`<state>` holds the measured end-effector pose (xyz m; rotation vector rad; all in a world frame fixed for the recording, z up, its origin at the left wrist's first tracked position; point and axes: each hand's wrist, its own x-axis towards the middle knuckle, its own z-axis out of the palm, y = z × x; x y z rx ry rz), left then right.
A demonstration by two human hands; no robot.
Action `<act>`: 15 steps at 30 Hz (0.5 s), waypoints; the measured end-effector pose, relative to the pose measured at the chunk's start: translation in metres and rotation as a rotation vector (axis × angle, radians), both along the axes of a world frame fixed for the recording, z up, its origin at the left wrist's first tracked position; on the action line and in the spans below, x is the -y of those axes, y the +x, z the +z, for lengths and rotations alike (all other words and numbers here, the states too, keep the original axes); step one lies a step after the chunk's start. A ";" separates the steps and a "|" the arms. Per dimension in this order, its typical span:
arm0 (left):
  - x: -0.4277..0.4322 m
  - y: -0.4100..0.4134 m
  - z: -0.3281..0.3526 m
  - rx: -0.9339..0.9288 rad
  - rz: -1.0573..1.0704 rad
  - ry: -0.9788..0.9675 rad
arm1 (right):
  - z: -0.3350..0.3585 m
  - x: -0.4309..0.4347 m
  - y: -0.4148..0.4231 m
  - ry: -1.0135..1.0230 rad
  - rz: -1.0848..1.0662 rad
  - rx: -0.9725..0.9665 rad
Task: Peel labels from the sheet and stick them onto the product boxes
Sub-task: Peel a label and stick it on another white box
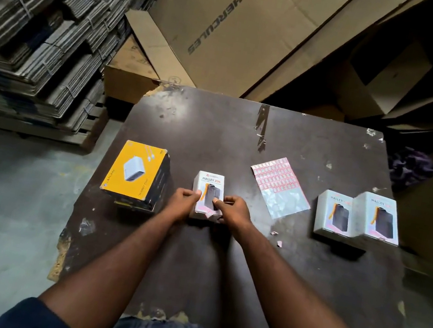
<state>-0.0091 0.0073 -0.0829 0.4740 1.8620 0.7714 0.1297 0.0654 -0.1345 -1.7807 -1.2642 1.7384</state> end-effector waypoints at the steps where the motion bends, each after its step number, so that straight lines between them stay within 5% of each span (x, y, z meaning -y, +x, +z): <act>1: 0.002 0.003 0.007 0.113 0.032 0.007 | 0.006 0.001 0.003 -0.016 -0.004 -0.036; 5: 0.002 0.006 0.017 0.292 0.069 0.052 | 0.031 -0.002 0.012 0.041 0.020 -0.084; 15: -0.023 0.000 0.043 0.261 0.165 0.223 | 0.098 -0.005 0.022 0.773 0.437 0.097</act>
